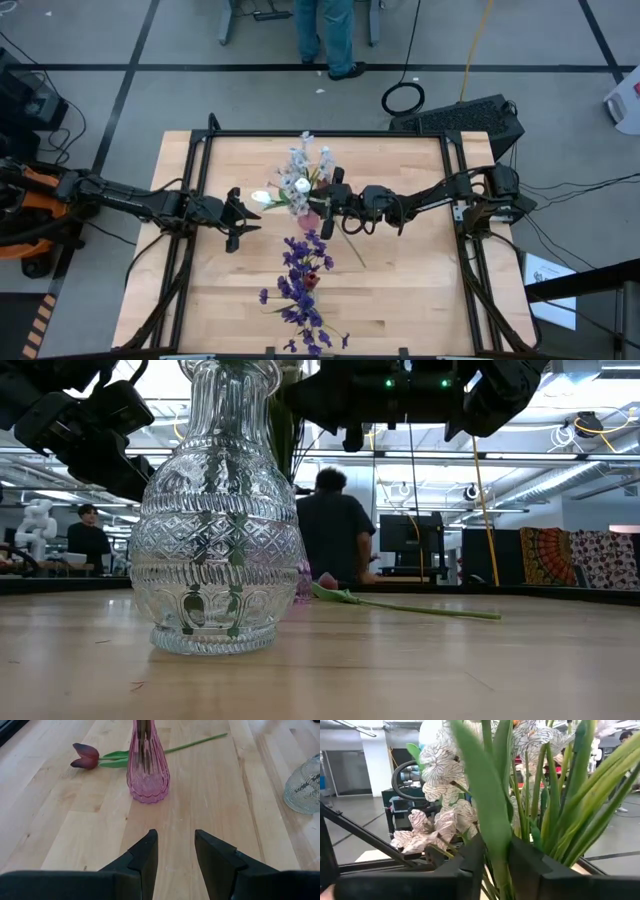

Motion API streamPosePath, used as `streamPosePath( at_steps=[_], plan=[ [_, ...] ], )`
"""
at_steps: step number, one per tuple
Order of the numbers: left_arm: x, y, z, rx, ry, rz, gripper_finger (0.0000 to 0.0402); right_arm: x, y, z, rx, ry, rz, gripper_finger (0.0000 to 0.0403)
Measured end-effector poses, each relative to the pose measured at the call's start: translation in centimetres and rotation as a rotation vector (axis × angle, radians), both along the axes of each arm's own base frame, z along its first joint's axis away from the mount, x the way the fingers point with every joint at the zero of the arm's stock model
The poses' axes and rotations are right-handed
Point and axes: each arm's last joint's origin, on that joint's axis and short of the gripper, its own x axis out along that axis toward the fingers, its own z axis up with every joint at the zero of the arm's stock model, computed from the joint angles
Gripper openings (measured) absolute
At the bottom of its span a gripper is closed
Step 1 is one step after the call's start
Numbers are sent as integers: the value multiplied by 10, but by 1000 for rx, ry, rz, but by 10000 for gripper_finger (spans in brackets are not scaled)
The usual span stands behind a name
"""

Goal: Sort flowers into vase by color
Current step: Put the white flower into the pink vase

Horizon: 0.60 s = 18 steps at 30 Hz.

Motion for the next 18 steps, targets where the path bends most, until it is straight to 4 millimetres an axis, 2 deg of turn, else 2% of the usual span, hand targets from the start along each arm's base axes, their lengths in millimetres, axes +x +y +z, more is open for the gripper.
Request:
streamPosePath(
  at_steps=[4, 9, 18],
  plan=[
    [0, 0, 0, -1, 0, 0, 136, -1, 1, 2, -33, 15, 0, 102],
    [0, 0, 0, -44, 0, 30, 136, -11, 1, 15, -69, 87, -2, 127],
    [0, 0, 0, -87, -1, 59, 136, -41, 0, 48, -40, 202, 8, 137]
  ],
)
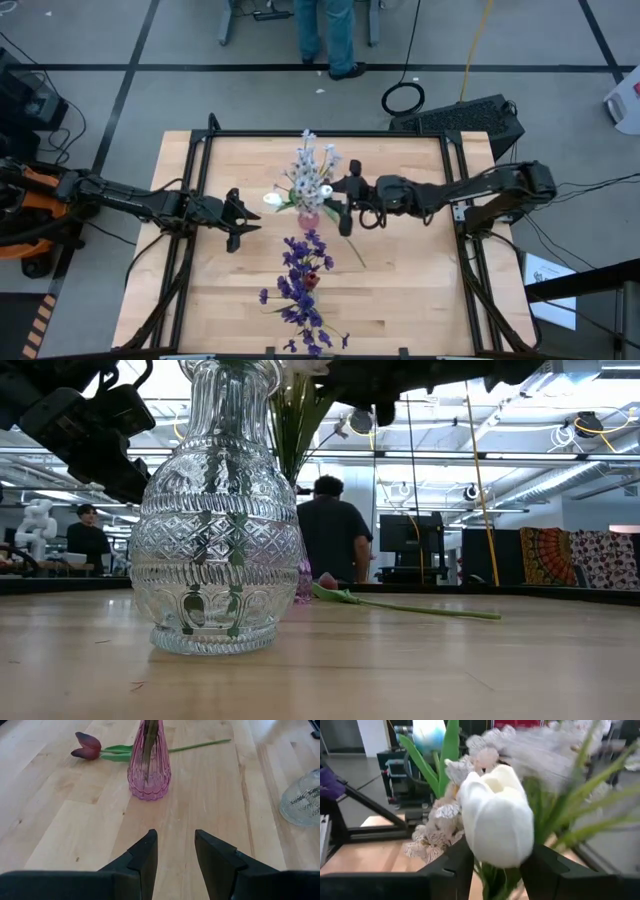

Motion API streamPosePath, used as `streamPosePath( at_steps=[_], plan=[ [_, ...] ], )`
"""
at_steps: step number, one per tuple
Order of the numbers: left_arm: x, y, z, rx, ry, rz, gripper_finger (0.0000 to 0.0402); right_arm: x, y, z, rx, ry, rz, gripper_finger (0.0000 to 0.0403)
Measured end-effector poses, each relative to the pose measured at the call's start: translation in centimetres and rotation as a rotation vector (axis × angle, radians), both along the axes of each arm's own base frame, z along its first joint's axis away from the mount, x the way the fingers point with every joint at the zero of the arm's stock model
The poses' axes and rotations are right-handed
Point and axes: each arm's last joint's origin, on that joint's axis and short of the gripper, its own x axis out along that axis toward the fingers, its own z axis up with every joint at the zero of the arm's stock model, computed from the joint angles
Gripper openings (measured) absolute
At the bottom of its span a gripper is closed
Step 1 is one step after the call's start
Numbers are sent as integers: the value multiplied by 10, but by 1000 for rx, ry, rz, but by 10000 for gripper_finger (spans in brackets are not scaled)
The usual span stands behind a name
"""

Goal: Sort flowers into vase by color
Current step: Put the white flower into the pink vase, then put the red flower into the transparent vase

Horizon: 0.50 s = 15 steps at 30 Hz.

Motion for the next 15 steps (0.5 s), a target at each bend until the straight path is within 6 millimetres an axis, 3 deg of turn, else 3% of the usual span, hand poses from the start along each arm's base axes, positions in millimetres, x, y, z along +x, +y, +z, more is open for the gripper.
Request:
streamPosePath(
  at_steps=[15],
  plan=[
    [0, 0, 0, -49, -4, 41, 136, -48, -2, 8, 123, 313, -32, 137]
  ],
)
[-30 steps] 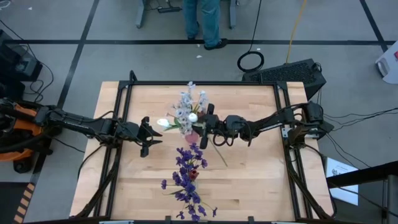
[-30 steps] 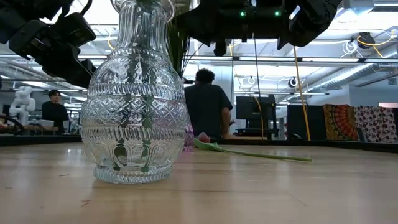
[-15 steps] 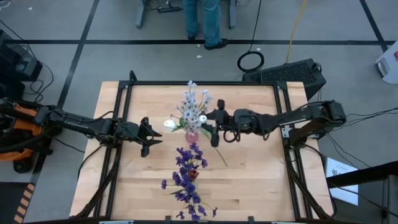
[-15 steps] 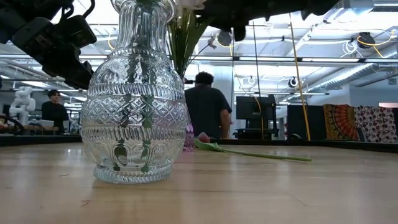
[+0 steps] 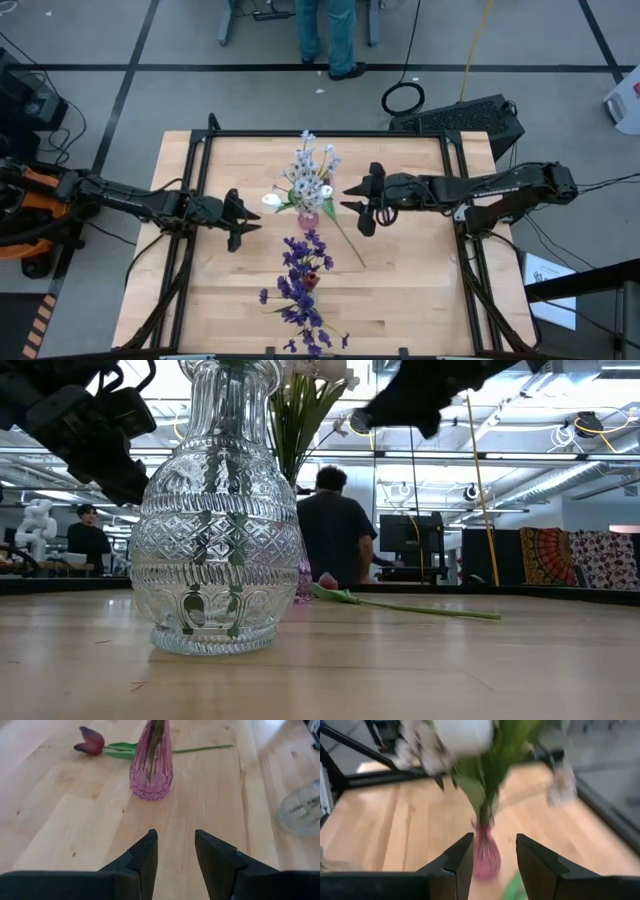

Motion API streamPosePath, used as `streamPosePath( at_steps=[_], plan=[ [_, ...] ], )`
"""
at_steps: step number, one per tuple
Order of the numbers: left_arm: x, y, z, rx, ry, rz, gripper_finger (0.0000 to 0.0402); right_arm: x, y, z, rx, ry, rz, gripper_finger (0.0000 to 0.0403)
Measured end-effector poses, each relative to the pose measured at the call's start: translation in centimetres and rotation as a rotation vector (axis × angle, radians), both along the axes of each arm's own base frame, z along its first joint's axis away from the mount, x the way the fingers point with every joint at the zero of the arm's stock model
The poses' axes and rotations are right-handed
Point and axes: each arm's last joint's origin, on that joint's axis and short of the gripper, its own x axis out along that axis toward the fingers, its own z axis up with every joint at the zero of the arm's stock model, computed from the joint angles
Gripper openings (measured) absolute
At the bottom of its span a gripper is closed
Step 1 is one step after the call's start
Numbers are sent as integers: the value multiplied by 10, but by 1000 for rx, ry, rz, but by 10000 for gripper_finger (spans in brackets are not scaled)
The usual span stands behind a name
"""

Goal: Sort flowers into vase by color
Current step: Put the red flower into the transparent vase

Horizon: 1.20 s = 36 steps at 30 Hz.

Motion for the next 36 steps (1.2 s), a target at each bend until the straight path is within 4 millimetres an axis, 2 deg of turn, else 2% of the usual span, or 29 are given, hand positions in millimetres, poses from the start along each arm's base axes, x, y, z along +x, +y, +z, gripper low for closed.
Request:
streamPosePath(
  at_steps=[6, 10, 18, 24, 28, 32, 36],
  plan=[
    [0, 1, 0, -42, -5, 58, 136, -12, -3, -18, 150, 179, -181, 137],
    [0, 2, 0, -21, -11, 90, 136, -8, -3, -37, 227, 272, -252, 137],
    [0, 4, 1, 15, -22, 149, 136, 17, 0, -83, 228, 432, -277, 137],
    [0, 4, 1, 27, -22, 165, 136, 53, 7, -99, 224, 513, -283, 137],
    [0, 4, 1, 32, -22, 167, 136, 72, 7, -111, 253, 620, -354, 137],
    [0, 4, 0, 33, -18, 166, 136, 80, 4, -126, 311, 682, -439, 137],
    [-1, 5, 0, 35, -11, 166, 136, 83, 2, -142, 426, 732, -436, 137]
  ],
)
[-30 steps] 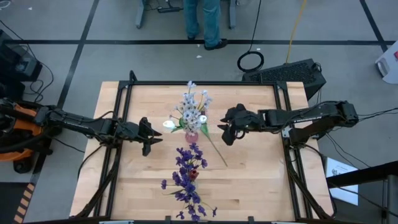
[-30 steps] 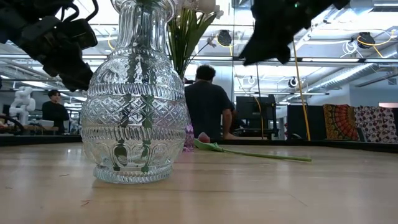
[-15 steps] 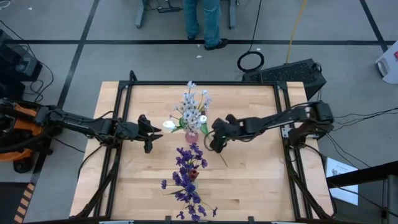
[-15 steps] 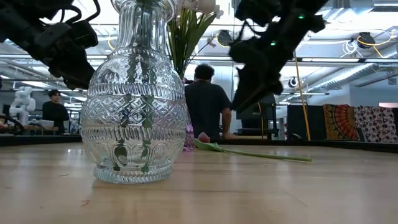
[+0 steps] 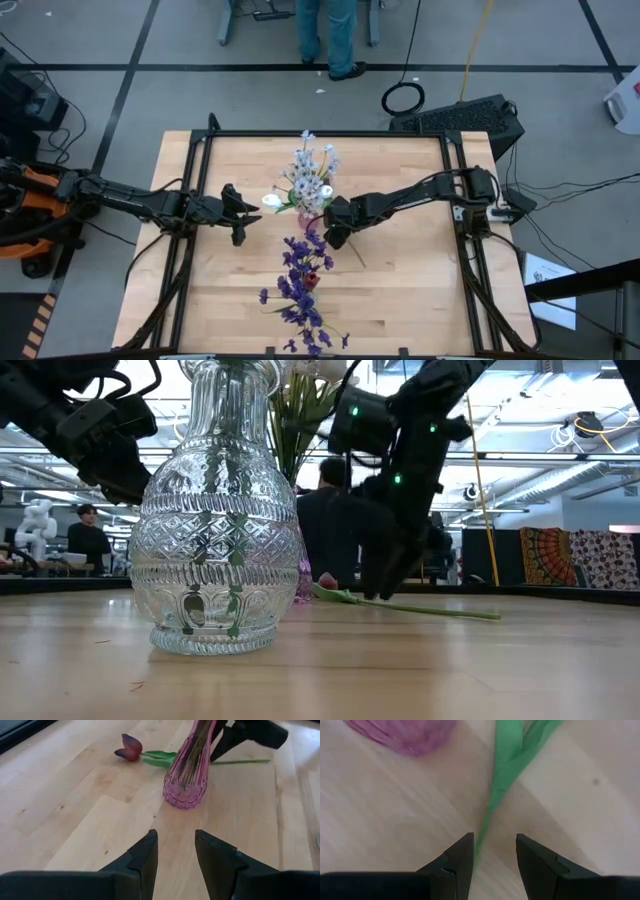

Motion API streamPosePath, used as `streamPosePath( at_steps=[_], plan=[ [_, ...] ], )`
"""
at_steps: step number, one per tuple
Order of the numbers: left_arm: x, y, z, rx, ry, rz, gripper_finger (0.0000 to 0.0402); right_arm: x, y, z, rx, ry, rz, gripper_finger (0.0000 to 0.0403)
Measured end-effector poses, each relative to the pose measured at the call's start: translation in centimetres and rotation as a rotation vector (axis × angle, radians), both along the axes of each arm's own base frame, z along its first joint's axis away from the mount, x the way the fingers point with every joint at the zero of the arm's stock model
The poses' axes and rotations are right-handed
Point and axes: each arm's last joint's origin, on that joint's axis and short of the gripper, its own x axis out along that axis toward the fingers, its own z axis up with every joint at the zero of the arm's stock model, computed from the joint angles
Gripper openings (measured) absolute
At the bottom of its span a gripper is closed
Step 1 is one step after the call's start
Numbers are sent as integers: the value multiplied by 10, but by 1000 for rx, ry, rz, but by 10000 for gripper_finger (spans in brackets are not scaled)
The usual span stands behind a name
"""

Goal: Sort flowers into vase by color
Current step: Put the red flower into the transparent vase

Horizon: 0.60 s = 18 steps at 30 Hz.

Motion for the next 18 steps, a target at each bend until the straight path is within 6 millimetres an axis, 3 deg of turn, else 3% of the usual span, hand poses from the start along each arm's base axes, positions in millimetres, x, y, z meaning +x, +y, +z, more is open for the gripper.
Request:
streamPosePath(
  at_steps=[8, 15, 18],
  plan=[
    [-2, 0, -3, 6, 40, -3, 136, 2, 4, -11, 78, 14, -90, 116],
    [-5, 0, -6, 3, 87, -26, 136, -5, 5, -11, 108, 74, -150, 21],
    [-5, 0, -7, -4, 94, -37, 136, -8, 10, -11, 140, 106, -134, 8]
  ],
)
